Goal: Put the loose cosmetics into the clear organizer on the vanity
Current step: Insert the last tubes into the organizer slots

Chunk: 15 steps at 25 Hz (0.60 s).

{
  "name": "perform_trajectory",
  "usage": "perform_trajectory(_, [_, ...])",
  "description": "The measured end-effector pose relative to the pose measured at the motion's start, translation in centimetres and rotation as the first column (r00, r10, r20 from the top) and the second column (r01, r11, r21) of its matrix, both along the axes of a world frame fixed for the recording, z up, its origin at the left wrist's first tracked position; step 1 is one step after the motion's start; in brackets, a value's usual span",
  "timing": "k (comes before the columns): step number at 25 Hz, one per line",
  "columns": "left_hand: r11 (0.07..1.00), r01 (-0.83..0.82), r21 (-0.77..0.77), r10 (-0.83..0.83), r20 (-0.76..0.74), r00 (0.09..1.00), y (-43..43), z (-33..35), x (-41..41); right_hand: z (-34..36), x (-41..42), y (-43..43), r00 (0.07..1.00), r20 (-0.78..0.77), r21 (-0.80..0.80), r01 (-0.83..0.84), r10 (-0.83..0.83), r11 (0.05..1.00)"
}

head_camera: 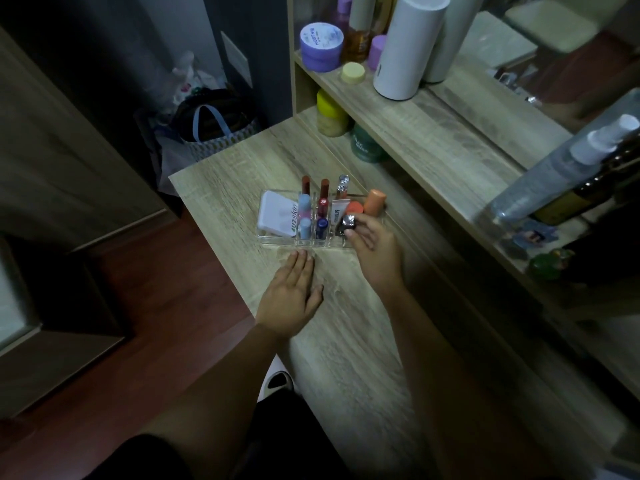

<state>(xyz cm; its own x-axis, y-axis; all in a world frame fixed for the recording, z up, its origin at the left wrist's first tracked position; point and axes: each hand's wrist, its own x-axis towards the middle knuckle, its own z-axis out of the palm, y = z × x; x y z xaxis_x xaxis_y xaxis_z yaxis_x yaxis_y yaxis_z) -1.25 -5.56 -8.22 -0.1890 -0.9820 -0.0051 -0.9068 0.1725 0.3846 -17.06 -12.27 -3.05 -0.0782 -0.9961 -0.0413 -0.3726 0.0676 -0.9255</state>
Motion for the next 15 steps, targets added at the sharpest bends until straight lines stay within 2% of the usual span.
perform_trajectory(15, [1.000, 0.009, -0.025, -0.010, -0.029, 1.000, -0.1, -0.1, 0.1, -1.2, 1.7, -0.4, 0.971, -0.240, -0.045, -0.002, -0.009, 0.999])
